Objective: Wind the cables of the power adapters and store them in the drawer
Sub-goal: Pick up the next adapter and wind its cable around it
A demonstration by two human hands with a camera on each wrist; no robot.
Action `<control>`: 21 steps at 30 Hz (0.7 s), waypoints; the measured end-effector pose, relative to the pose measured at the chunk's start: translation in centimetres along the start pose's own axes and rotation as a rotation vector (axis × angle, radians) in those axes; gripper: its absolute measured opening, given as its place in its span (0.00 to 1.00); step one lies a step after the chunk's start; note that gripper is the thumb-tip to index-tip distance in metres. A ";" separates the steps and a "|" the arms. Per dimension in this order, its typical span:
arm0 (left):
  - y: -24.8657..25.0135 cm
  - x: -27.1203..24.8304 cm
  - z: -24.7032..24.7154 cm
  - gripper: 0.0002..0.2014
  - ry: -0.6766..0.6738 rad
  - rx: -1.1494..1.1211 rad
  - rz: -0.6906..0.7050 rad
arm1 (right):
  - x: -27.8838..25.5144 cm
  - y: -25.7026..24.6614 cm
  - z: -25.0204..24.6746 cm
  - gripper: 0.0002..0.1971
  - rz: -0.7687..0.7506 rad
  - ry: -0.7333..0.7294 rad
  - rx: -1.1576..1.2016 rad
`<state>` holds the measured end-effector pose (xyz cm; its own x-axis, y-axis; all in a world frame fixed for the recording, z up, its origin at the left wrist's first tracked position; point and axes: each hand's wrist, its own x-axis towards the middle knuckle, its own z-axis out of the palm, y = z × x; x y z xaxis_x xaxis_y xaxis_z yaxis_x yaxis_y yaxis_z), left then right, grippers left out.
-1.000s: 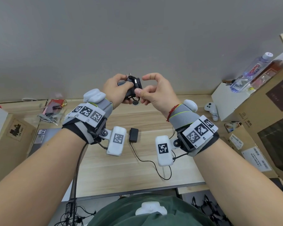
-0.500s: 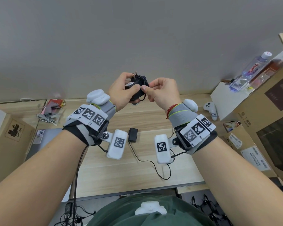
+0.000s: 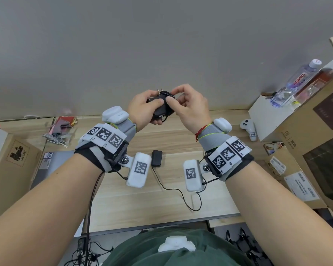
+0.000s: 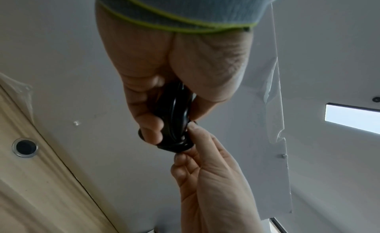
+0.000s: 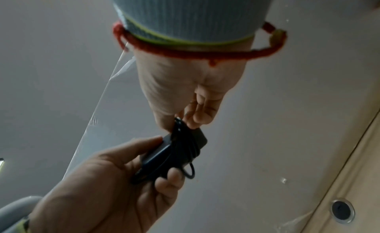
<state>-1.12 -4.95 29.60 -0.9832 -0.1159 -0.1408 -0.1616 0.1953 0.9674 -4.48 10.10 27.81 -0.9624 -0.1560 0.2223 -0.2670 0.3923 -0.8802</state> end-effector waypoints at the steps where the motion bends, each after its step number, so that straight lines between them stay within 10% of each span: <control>1: 0.2 0.1 -0.1 0.09 0.024 -0.024 -0.013 | 0.1 0.1 -0.1 0.05 -0.012 -0.024 0.044; 13: -0.2 0.5 -1.5 0.30 -0.041 -0.084 -0.041 | 0.7 0.8 -0.9 0.10 -0.038 -0.237 0.261; 21: -0.2 0.2 -1.4 0.24 -0.133 -0.122 -0.020 | 1.0 1.3 -0.8 0.08 0.069 -0.134 0.502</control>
<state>-1.14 -6.34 29.63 -0.9837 0.0131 -0.1791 -0.1777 0.0741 0.9813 -5.87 11.20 27.21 -0.9533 -0.2725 0.1302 -0.1147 -0.0719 -0.9908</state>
